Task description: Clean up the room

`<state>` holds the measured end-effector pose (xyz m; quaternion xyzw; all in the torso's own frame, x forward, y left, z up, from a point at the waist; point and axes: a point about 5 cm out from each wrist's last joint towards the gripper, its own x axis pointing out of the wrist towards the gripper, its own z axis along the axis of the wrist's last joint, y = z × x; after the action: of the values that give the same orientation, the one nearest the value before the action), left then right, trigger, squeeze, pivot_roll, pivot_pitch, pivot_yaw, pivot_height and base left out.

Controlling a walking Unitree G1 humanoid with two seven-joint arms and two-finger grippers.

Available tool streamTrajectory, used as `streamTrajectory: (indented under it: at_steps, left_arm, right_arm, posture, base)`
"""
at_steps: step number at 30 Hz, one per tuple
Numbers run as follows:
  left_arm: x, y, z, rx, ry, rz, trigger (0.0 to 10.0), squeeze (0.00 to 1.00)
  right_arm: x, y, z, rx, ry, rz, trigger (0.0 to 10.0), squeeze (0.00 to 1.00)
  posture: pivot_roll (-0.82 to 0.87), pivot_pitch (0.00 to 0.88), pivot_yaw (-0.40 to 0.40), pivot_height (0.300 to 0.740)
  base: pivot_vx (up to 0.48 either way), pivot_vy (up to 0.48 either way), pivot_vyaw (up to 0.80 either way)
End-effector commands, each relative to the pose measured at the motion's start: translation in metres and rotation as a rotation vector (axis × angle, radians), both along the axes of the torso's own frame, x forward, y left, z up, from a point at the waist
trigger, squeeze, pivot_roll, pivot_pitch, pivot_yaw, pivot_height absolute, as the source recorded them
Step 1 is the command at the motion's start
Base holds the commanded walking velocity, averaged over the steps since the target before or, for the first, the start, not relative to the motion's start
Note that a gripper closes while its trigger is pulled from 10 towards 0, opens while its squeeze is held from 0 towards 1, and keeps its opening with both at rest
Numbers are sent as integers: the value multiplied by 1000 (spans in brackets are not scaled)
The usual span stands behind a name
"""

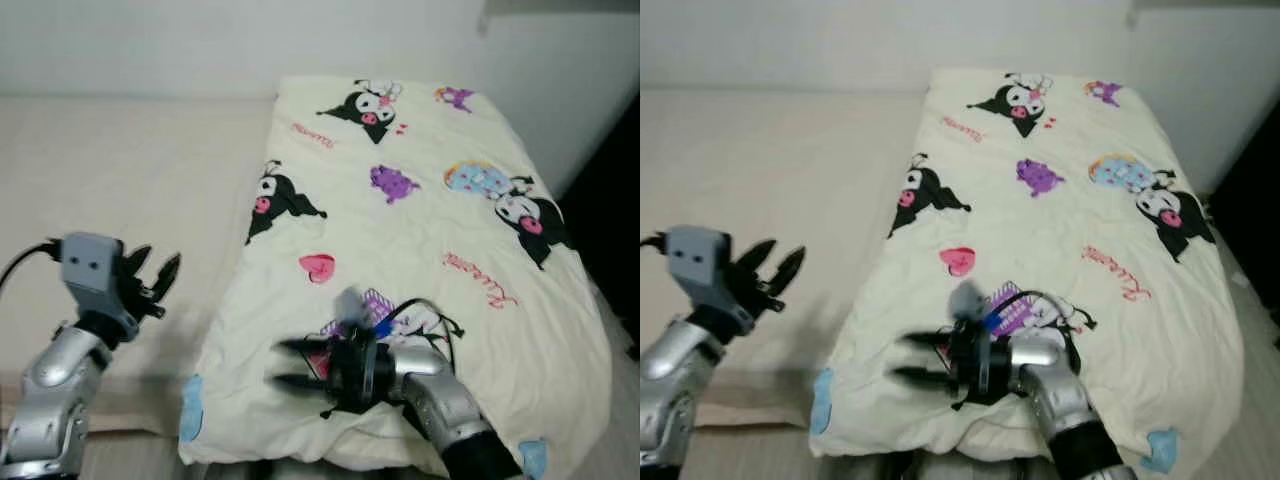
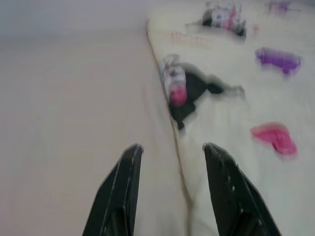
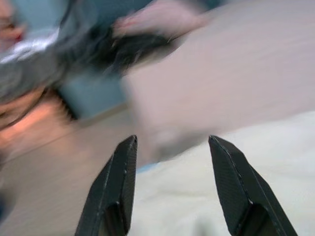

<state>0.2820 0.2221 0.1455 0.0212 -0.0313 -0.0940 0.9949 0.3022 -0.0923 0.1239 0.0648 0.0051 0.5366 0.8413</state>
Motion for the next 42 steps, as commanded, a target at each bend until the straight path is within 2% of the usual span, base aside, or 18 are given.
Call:
streamTrajectory:
  at_steps: [1, 3, 4, 6, 7, 9, 12, 17, 18, 19, 23, 32, 35, 42]
  left_arm:
    - [-1, -5, -11, 5, 46, 2, 10000, 0]
    - [-1, -18, -19, 5, 51, -7, 10000, 0]
    - [-1, -18, -19, 5, 51, -7, 10000, 0]
    - [1, -30, -26, 8, 46, -2, 10000, 0]
    - [1, -30, -26, 8, 46, -2, 10000, 0]
    - [3, -40, -37, 12, 55, 16, 10000, 0]
    - [5, -46, -43, 11, 67, 38, 10000, 0]
    - [7, -53, -44, 5, 67, 31, 10000, 0]
    - [8, -65, -44, -8, 63, -5, 10000, 0]
    - [8, -70, -45, -6, 59, -22, 10000, 0]
    - [9, -77, -50, -10, 61, -33, 10000, 0]
    - [8, -80, -56, 5, 78, -29, 10000, 0]
    - [4, -77, -62, 2, 109, -11, 10000, 0]
    - [3, -72, -65, -2, 104, 26, 10000, 0]
  right_arm:
    - [-2, -7, -6, -10, 10, -79, 10000, 0]
    - [-5, -14, -12, -50, -10, -181, 10000, 0]
    - [-5, -14, -12, -50, -10, -181, 10000, 0]
    - [-6, -25, -20, -87, -9, -332, 10000, 0]
    - [-6, -25, -20, -87, -9, -332, 10000, 0]
    - [-2, -49, -31, -170, -6, -599, 10000, 0]
    - [-3, -71, -39, -208, 12, -837, 10000, 0]
    - [-9, -76, -43, -176, 25, -914, 10000, 0]
    - [-17, -78, -47, -156, 37, -961, 10000, 0]
    - [-19, -77, -49, -159, 38, -974, 10000, 0]
    - [-23, -74, -53, -161, 43, -1007, 10000, 0]
    - [-23, -68, -54, -152, 48, -1011, 10000, 0]
    - [-21, -64, -53, -154, 41, -991, 10000, 0]
    - [-19, -61, -51, -174, 21, -946, 10000, 0]
  posture:
    - [97, 109, -27, 608]
    - [70, 85, -15, 608]
    - [70, 85, -15, 608]
    - [46, 64, 2, 608]
    - [46, 64, 2, 608]
    - [18, 45, 31, 608]
    - [11, 36, 40, 608]
    - [2, 24, 51, 613]
    - [-16, 14, 62, 623]
    - [-16, 14, 62, 627]
    - [-24, 8, 66, 647]
    - [-20, 5, 50, 668]
    - [-19, 4, 41, 682]
    - [-17, 9, 9, 702]
  base:
    - [0, 0, 0]
    - [0, 0, 0]
    - [0, 0, 0]
    - [0, 0, 0]
    - [0, 0, 0]
    - [0, 0, 0]
    - [0, 0, 0]
    - [0, 0, 0]
    - [0, 0, 0]
    - [0, 0, 0]
    - [0, 0, 0]
    - [0, 0, 0]
    - [0, 0, 0]
    - [0, 0, 0]
